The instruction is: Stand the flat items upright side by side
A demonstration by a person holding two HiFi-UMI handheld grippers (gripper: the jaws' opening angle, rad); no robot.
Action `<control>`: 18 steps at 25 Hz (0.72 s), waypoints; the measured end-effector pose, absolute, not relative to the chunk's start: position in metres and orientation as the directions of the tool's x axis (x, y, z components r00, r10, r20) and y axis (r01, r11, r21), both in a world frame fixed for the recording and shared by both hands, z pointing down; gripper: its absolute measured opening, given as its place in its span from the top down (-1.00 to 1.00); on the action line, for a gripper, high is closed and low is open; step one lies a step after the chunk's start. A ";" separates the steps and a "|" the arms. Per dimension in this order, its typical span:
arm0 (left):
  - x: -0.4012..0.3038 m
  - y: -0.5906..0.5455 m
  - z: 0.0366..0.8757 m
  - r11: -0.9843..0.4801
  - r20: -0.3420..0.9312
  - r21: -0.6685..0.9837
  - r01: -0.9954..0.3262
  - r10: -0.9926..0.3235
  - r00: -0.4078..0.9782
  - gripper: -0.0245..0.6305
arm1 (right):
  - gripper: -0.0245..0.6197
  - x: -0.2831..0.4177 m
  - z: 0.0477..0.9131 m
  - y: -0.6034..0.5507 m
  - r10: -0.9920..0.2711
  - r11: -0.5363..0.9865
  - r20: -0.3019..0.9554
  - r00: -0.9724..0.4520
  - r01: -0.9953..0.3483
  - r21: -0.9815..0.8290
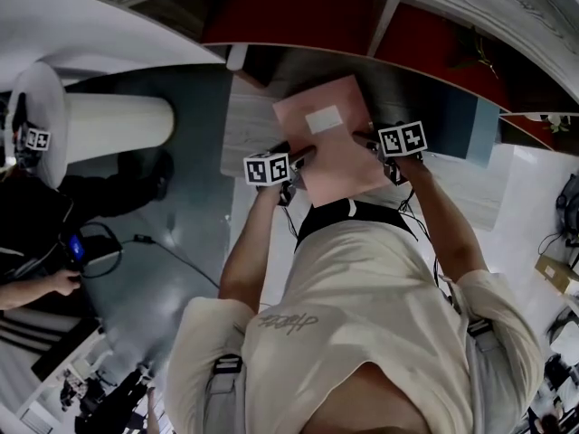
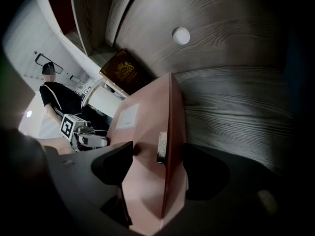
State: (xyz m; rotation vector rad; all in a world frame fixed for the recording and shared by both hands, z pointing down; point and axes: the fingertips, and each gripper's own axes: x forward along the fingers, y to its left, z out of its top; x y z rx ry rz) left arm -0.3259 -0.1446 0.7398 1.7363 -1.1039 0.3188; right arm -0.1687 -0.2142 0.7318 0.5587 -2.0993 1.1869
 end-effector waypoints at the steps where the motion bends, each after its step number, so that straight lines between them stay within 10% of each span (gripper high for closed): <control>1: -0.327 -0.145 0.735 -0.081 0.650 0.596 -0.799 -0.536 0.539 -0.27 | -0.08 -0.168 0.729 -0.213 -0.053 0.505 0.709 -0.703 -0.631 -0.588; 18: -0.331 -0.151 0.597 -0.275 0.475 0.379 -0.884 -0.761 0.441 -0.07 | -0.06 -0.164 0.630 -0.197 -0.265 0.736 0.590 -0.762 -0.556 -0.388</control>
